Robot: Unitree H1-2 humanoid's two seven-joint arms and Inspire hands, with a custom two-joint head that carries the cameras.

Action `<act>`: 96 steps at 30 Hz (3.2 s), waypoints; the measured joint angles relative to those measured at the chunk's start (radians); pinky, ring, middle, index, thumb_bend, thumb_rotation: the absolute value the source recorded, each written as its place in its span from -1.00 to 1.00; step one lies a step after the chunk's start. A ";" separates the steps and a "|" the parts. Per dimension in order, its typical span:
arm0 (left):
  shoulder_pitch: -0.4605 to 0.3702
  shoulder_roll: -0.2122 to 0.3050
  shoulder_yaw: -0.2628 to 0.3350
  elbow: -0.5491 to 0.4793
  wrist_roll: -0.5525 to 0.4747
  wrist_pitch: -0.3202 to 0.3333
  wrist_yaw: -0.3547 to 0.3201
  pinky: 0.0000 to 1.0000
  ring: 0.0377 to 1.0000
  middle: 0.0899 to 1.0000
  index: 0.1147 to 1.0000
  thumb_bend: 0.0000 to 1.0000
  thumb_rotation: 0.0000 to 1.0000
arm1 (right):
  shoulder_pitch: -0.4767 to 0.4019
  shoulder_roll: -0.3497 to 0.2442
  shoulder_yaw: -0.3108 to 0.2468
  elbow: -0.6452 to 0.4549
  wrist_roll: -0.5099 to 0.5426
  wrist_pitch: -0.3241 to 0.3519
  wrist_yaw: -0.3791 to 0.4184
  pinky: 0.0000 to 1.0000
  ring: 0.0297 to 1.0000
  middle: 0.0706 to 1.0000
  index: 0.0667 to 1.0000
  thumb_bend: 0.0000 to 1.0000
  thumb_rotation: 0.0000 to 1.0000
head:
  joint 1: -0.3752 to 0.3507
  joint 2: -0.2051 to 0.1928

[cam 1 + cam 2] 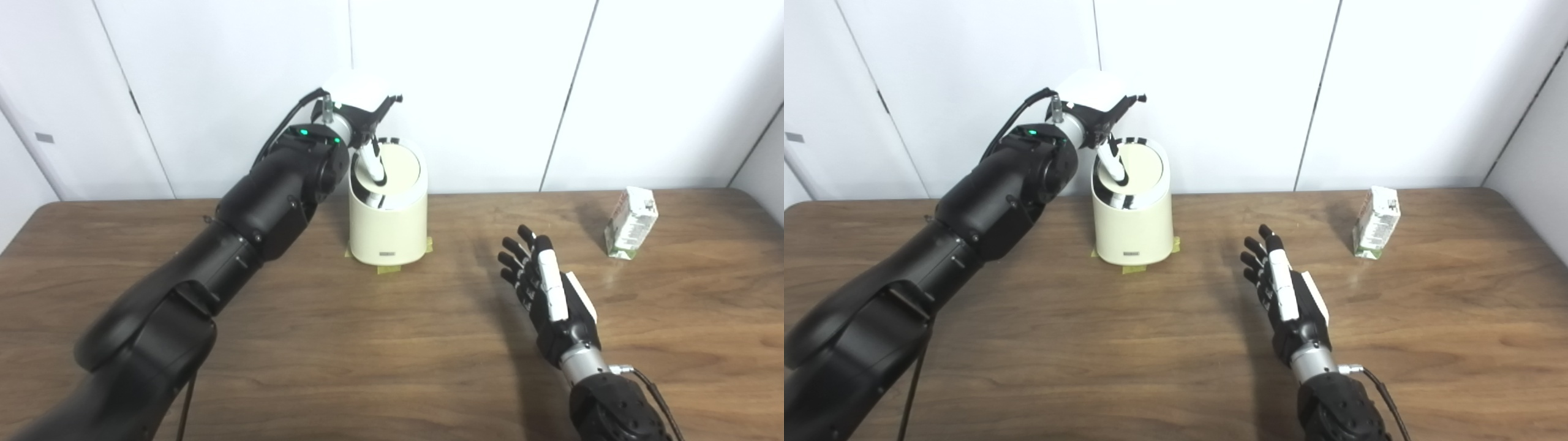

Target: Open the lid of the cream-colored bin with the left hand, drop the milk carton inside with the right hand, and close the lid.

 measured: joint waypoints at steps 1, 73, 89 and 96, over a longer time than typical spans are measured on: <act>0.002 0.002 0.024 0.000 -0.024 0.007 -0.013 0.70 0.85 0.88 0.82 0.84 -0.90 | -0.001 0.001 0.000 0.000 0.000 0.001 -0.002 0.83 0.83 0.86 0.95 0.30 1.00 | 0.000 0.000; 0.854 -0.142 0.717 -0.602 -0.992 0.010 0.229 1.00 1.00 0.99 1.00 -0.16 1.00 | -0.082 -0.287 -0.256 -0.125 -0.244 0.067 -0.136 0.44 0.66 0.75 0.76 0.57 -0.79 | -0.465 -0.103; 0.857 -0.108 0.693 -0.662 -0.989 0.089 0.231 1.00 1.00 0.99 1.00 -0.25 1.00 | -0.301 -0.592 -0.124 0.160 -0.494 0.103 0.115 0.74 0.83 0.83 0.81 0.89 -0.83 | -0.446 -0.092; 0.852 -0.104 0.667 -0.723 -0.968 0.145 0.237 1.00 1.00 0.98 1.00 -0.29 1.00 | -0.411 -0.655 0.002 0.267 -0.651 0.102 0.280 0.36 0.64 0.73 0.74 1.00 -0.87 | -0.437 -0.089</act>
